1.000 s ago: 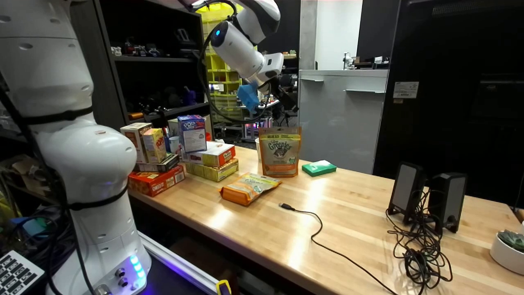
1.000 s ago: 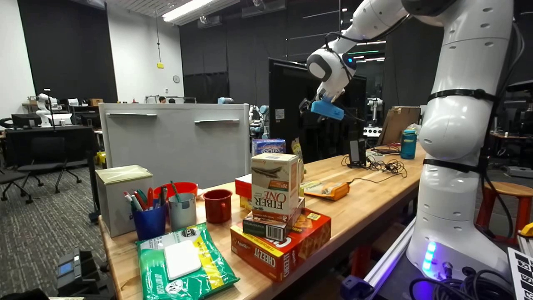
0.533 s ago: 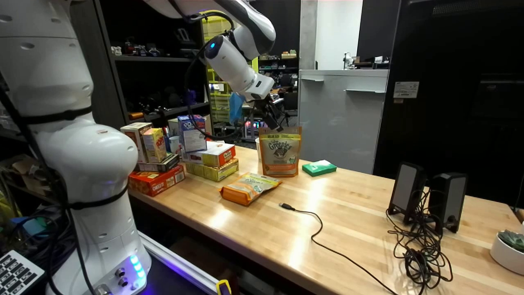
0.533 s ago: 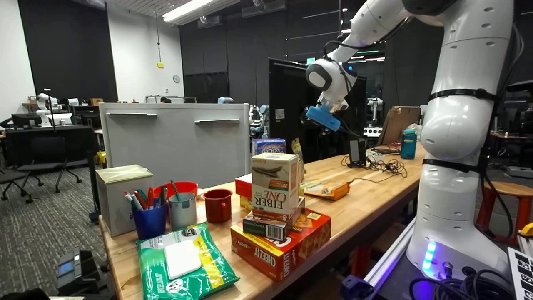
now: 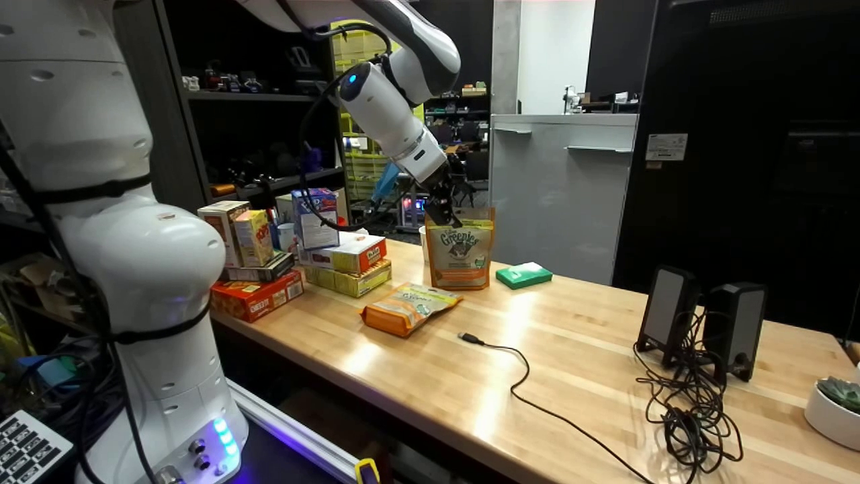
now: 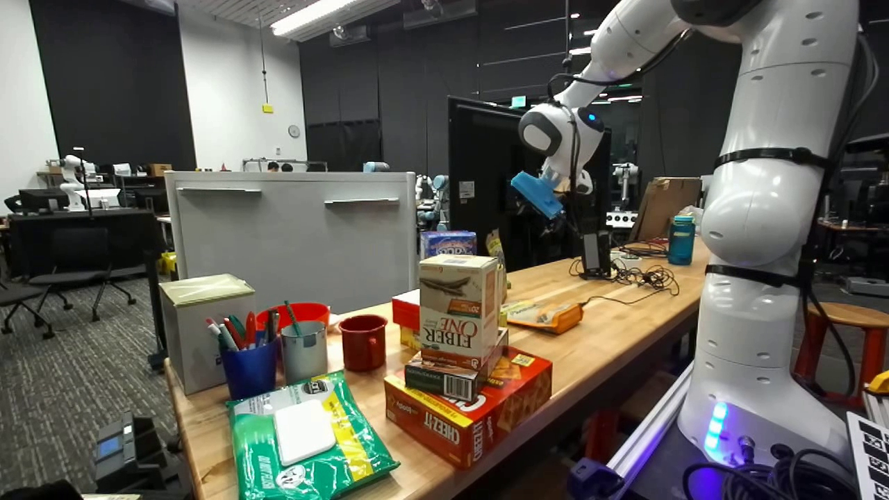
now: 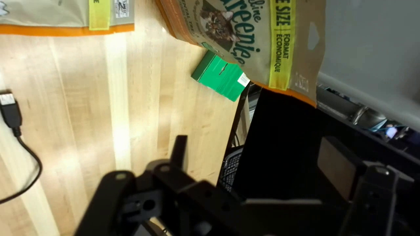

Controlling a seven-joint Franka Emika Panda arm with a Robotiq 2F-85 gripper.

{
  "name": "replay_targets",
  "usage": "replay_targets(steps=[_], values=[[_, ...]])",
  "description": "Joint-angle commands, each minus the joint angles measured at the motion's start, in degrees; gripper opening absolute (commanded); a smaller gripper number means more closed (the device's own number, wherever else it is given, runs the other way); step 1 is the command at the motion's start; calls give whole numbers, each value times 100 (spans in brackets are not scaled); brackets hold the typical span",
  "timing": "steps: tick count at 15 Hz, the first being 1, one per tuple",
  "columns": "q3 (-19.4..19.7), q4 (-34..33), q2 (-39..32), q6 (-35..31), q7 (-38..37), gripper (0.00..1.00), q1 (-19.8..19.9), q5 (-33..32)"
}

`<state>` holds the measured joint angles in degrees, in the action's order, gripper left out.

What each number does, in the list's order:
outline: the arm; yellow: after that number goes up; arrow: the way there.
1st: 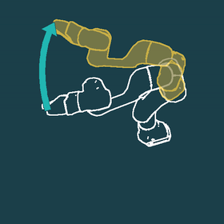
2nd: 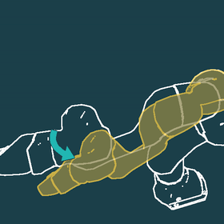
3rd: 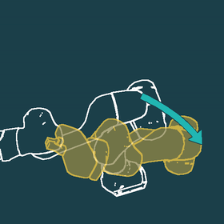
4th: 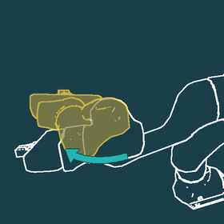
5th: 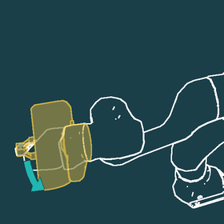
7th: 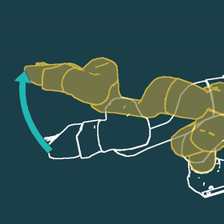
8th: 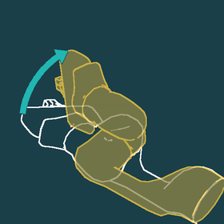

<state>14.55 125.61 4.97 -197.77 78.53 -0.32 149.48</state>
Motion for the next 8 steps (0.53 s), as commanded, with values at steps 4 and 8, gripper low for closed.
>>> replay_targets(steps=[4,8], values=[[-27,-30,-139,-69,-1812,100,322,-3],[-11,-24,-276,-70,-2946,100,439,-7]])
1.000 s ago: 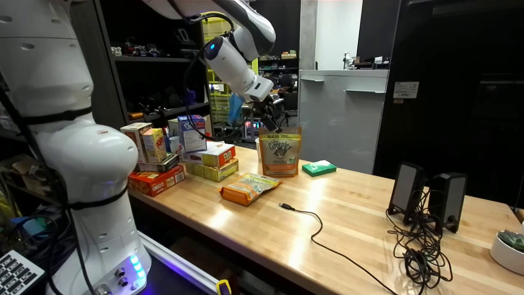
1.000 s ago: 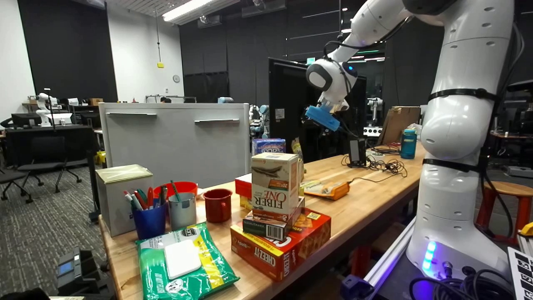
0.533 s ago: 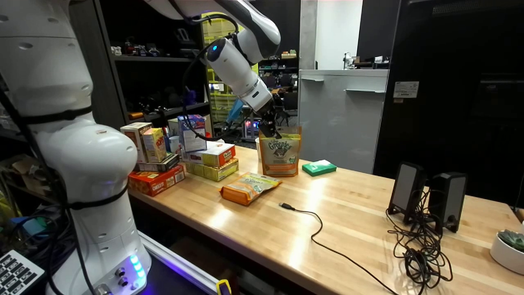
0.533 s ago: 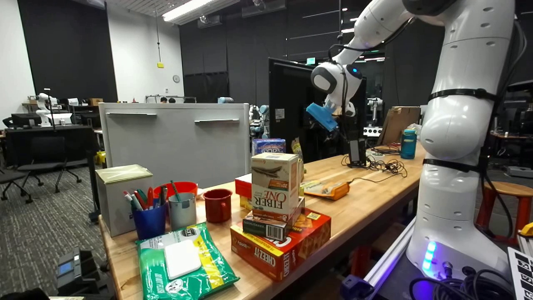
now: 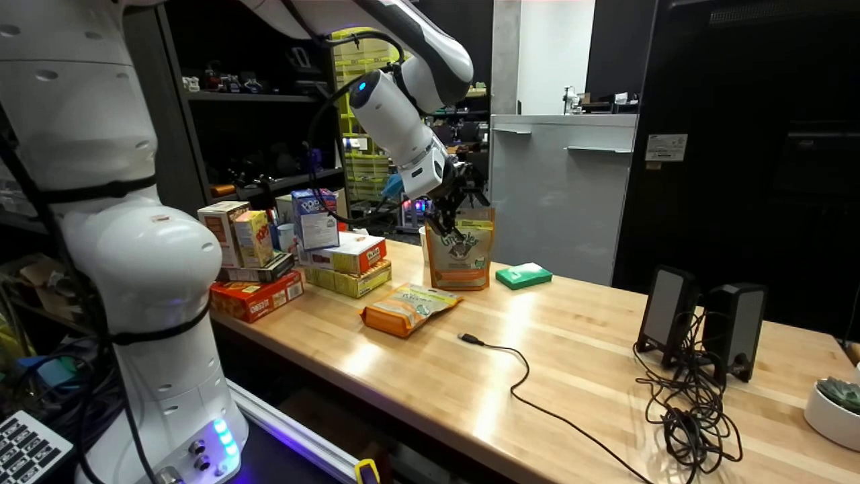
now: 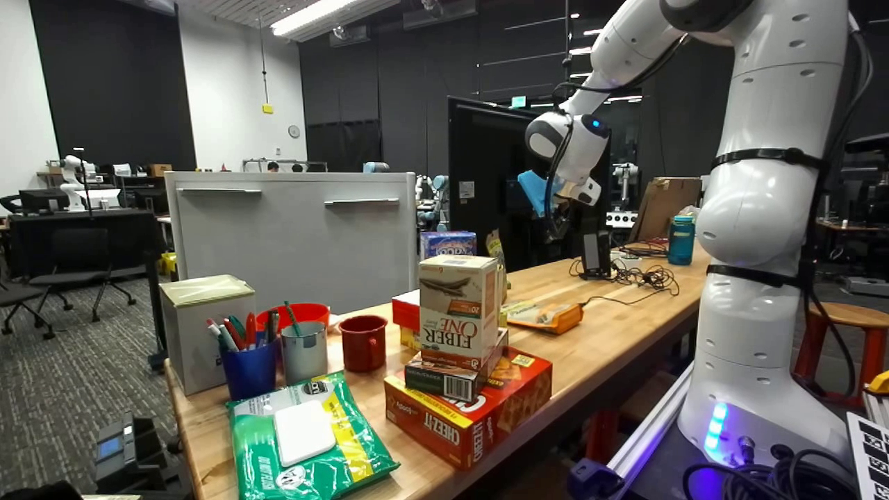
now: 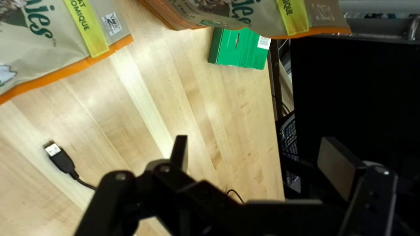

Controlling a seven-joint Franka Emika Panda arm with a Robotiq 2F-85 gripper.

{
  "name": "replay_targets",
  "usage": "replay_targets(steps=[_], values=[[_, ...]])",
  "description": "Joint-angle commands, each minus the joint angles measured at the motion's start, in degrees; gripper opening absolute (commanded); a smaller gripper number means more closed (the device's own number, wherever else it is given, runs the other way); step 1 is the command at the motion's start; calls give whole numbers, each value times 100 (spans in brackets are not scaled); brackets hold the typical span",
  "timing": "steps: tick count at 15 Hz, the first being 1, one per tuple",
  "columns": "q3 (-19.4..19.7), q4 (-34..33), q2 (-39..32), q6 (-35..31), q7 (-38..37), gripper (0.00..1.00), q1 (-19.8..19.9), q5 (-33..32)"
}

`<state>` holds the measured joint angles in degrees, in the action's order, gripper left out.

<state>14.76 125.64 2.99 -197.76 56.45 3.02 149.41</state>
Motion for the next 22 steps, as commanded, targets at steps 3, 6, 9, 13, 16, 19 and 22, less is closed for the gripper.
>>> replay_targets(steps=[3,6,9,13,16,19,22], values=[[-7,-38,-205,-71,-1564,100,188,-1],[48,-6,-320,-71,-2396,100,221,-3],[130,63,-390,-68,-3248,100,201,-3],[189,218,-448,-60,-4388,100,189,-3],[176,403,-414,-58,-5277,100,203,-3],[-122,609,-384,-39,-6292,100,444,-86],[-264,836,-264,-51,-7009,100,454,-47]])
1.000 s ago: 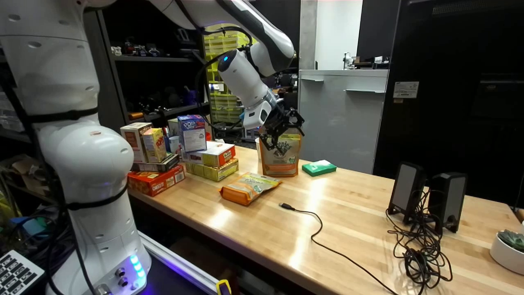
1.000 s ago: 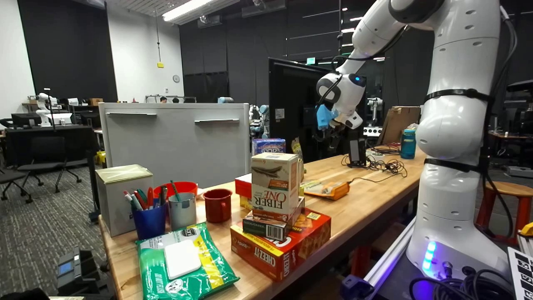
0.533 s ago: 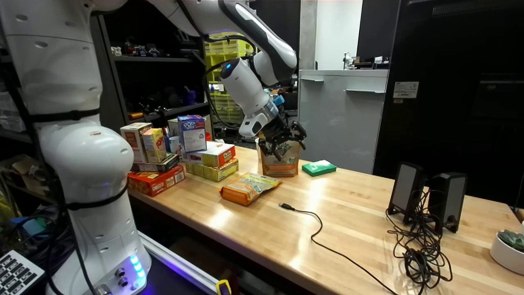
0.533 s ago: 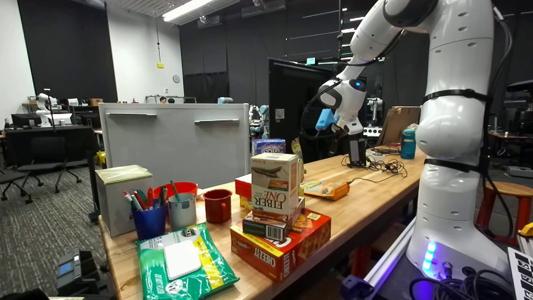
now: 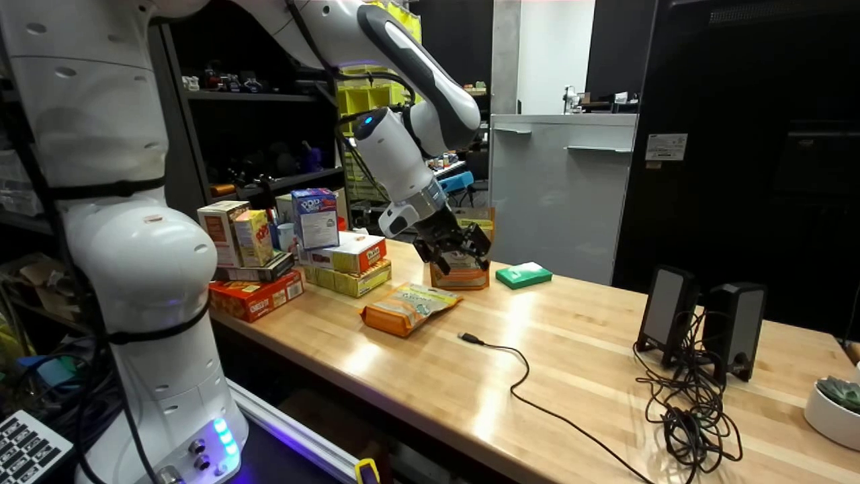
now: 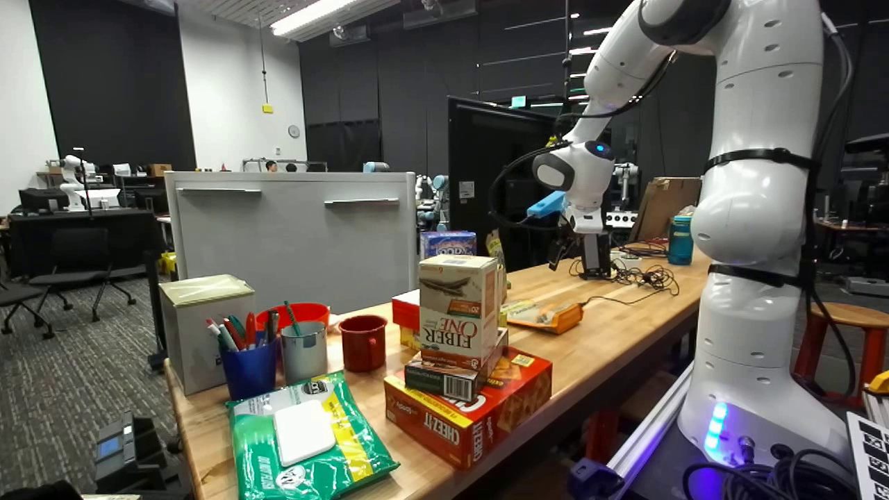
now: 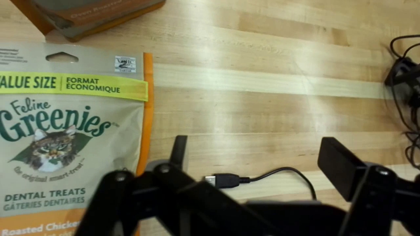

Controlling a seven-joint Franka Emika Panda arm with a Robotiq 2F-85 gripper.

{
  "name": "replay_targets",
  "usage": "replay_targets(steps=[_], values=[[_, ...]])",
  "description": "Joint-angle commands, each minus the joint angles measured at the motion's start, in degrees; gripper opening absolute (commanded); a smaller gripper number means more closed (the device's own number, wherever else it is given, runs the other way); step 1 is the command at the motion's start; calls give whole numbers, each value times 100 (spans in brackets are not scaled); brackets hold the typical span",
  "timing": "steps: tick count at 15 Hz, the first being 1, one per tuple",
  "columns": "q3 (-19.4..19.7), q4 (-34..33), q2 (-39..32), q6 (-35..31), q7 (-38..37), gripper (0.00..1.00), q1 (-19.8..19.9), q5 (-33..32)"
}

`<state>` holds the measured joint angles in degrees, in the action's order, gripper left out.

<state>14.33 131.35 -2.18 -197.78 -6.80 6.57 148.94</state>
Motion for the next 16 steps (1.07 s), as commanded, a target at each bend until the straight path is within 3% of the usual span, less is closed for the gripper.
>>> replay_targets(steps=[1,9,11,12,16], values=[[-280,359,307,-47,-917,100,75,1],[-788,776,573,-49,-2613,100,-126,6],[-894,772,668,-49,-2737,100,-198,6],[-808,607,287,4,-2514,100,-102,6],[-872,618,411,2,-2619,100,-169,6]])
